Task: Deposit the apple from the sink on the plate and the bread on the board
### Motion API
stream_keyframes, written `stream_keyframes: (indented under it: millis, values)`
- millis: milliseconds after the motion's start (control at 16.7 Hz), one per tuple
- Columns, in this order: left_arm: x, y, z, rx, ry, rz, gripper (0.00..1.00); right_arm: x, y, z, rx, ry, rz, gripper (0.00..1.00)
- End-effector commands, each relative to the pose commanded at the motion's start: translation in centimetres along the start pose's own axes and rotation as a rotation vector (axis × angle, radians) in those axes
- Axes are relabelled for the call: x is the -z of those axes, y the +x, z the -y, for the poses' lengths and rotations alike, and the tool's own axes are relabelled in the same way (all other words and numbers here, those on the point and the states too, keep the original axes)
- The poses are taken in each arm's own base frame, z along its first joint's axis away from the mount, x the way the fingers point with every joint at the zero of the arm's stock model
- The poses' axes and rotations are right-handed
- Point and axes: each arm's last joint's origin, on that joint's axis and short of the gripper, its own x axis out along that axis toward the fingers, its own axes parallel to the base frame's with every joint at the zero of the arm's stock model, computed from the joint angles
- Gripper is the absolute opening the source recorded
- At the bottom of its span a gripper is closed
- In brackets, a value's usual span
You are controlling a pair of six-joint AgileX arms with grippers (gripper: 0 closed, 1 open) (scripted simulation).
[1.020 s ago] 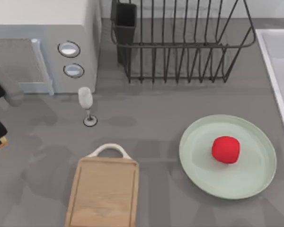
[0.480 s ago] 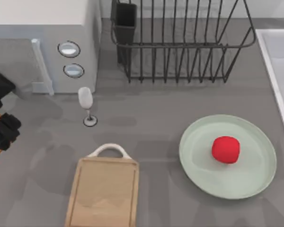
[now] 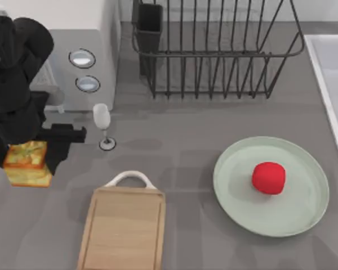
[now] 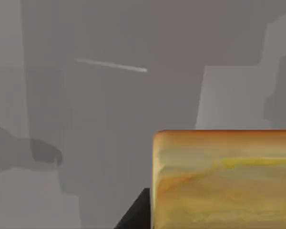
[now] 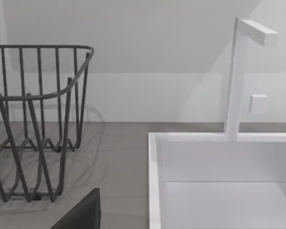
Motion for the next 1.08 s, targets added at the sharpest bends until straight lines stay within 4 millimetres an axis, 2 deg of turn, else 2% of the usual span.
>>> stream_keyframes:
  millis: [420,720,900,1080]
  values:
    - [1.2,2.0,6.2,-0.058,-0.717,-0.045,0.00,0.0,0.0,0.0,0.000,0.000,0.000,1.00]
    - [2.9,2.5,10.1,-0.063,-1.197,-0.004,0.00,0.0,0.0,0.0,0.000,0.000,0.000,1.00]
    - [3.9,2.1,11.7,-0.018,-1.410,0.031,0.00,0.0,0.0,0.0,0.000,0.000,0.000,1.00]
    - [4.8,1.6,12.7,0.033,-1.547,0.053,0.00,0.0,0.0,0.0,0.000,0.000,0.000,1.00]
